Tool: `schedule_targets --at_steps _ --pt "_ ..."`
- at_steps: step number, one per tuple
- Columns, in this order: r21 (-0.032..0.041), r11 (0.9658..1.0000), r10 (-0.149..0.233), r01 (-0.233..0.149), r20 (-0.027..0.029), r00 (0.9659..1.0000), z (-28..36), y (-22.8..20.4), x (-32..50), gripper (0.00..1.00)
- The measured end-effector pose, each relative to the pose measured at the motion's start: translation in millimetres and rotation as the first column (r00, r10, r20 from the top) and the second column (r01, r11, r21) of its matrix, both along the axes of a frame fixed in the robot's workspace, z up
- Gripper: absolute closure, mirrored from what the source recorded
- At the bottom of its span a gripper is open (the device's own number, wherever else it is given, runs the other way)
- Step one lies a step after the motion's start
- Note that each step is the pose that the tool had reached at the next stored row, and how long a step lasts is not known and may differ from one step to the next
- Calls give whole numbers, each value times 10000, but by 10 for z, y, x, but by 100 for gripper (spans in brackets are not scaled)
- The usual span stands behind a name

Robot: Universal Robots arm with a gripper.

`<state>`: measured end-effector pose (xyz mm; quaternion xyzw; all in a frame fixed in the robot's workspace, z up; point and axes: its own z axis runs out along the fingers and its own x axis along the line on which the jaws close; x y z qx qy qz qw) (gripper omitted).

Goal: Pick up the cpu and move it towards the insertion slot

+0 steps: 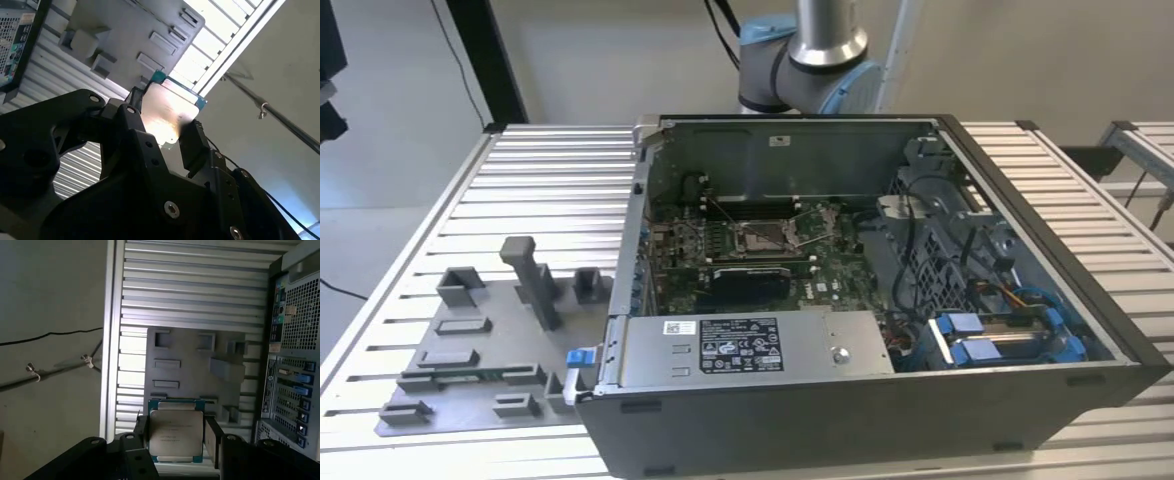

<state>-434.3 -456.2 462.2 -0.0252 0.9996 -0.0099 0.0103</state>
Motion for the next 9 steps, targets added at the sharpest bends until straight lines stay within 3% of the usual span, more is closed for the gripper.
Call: schedule_targets --at_steps 3,4,9 --pt "1 10000 -1 1 5 10000 0 1 53 100" --pt "10 10000 -1 1 40 10000 -1 1 83 100" --pt "14 10000 -3 3 61 10000 -76 5 303 100"
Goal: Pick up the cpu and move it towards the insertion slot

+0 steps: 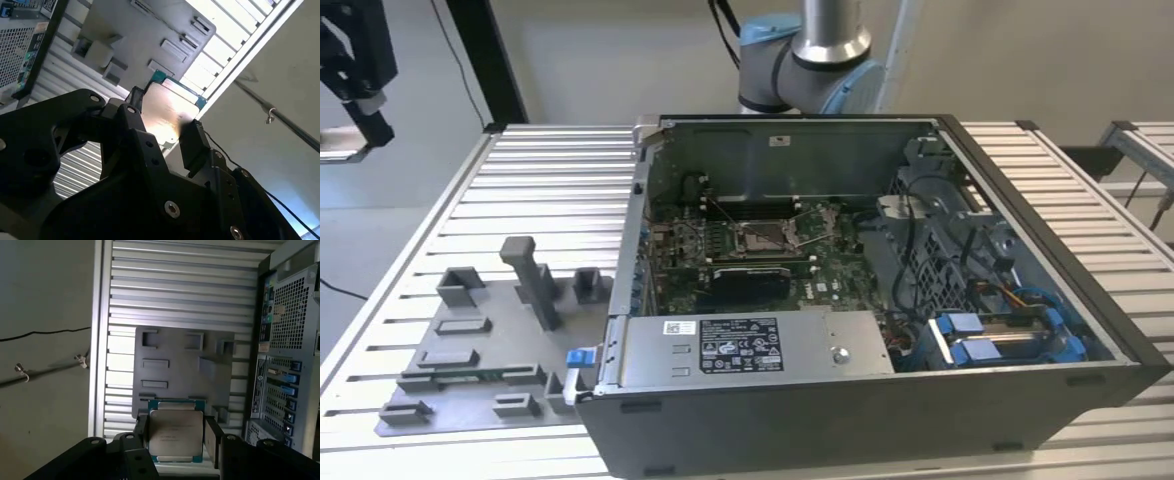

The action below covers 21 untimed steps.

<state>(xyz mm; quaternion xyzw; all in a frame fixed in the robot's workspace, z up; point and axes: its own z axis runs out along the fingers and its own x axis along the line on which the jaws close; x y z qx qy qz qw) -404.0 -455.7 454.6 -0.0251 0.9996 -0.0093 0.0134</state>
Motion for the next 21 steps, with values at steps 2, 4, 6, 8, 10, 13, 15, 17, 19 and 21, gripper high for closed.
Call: schedule_targets --at_steps 2,4,6,8,10,13,15,17,19,21 --pt "1 10000 0 0 2 10000 -28 4 90 100" --pt "0 10000 1 -1 2 10000 -56 9 184 100" --pt "0 10000 1 -1 2 10000 -85 11 272 100" --pt "0 10000 0 0 4 10000 -104 12 365 100" --pt "1 10000 0 0 4 10000 -110 12 455 100" --pt "5 10000 0 0 5 10000 -111 12 593 100" --pt "14 10000 0 0 6 10000 -113 12 684 100" --pt "18 10000 0 0 6 10000 -115 12 771 100" --pt "20 10000 0 0 6 10000 -125 12 864 100" --pt "19 10000 -1 1 7 10000 -136 12 953 100"
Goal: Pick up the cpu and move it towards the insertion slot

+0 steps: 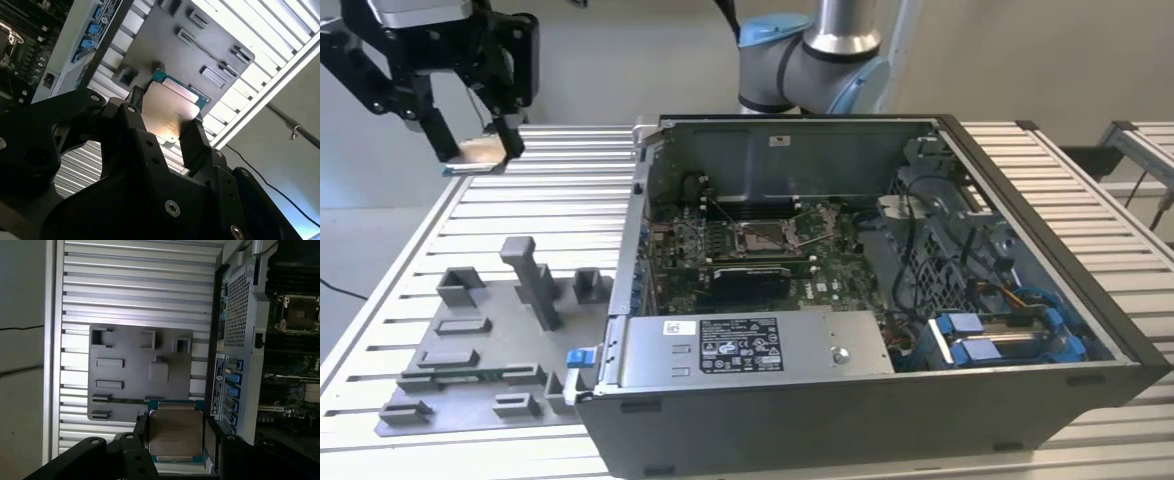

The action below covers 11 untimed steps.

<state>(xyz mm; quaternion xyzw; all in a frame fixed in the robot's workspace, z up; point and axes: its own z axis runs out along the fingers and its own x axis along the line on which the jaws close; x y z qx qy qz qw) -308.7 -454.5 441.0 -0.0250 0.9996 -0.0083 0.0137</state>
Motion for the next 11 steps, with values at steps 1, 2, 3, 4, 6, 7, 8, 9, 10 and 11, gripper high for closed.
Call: schedule_targets --at_steps 1,2,3,4,6,7,8,9,10,11 --pt "-1 10000 1 -1 -1 10000 -10 0 45 100" --pt "0 10000 2 -2 0 10000 -22 0 92 100" --pt "0 10000 2 -2 1 10000 -34 0 137 100" --pt "0 10000 1 -1 1 10000 -45 0 184 100" --pt "-1 10000 0 0 0 10000 -65 0 277 100" --pt "-1 10000 2 -2 -1 10000 -73 0 321 100" --pt "-1 10000 1 -1 0 10000 -80 0 368 100" --pt "1 10000 1 -1 1 10000 -87 0 412 100" --pt "0 10000 1 -1 0 10000 -92 0 457 100" --pt "0 10000 1 -1 0 10000 -98 0 503 100"
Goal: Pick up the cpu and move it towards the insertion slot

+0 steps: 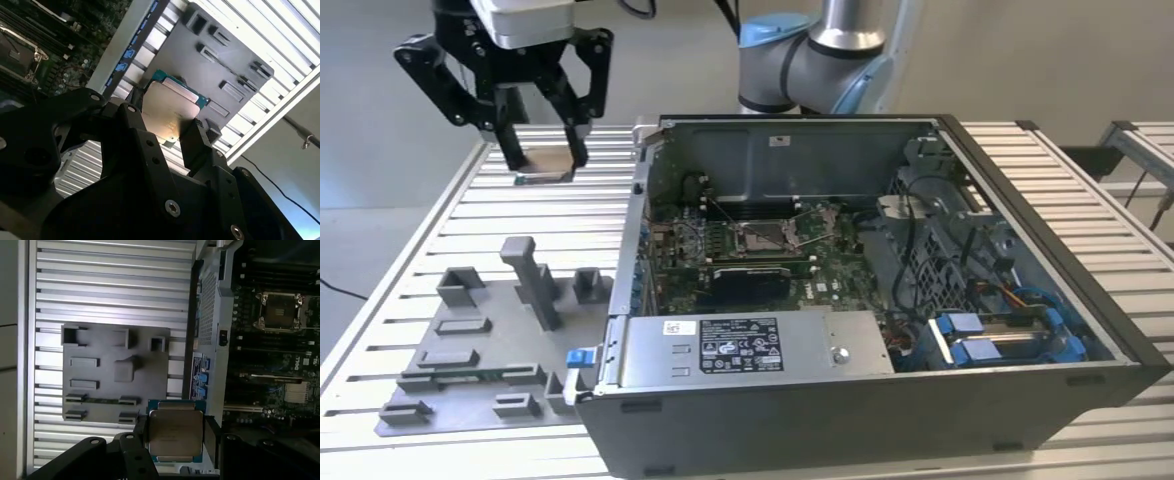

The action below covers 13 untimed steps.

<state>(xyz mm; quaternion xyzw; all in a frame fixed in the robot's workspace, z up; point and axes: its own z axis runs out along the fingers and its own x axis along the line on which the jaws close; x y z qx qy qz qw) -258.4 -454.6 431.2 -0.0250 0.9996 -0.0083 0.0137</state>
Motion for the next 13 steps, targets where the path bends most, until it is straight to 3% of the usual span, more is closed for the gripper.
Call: schedule_targets --at_steps 13 --pt "0 10000 0 0 1 10000 -65 0 591 100"
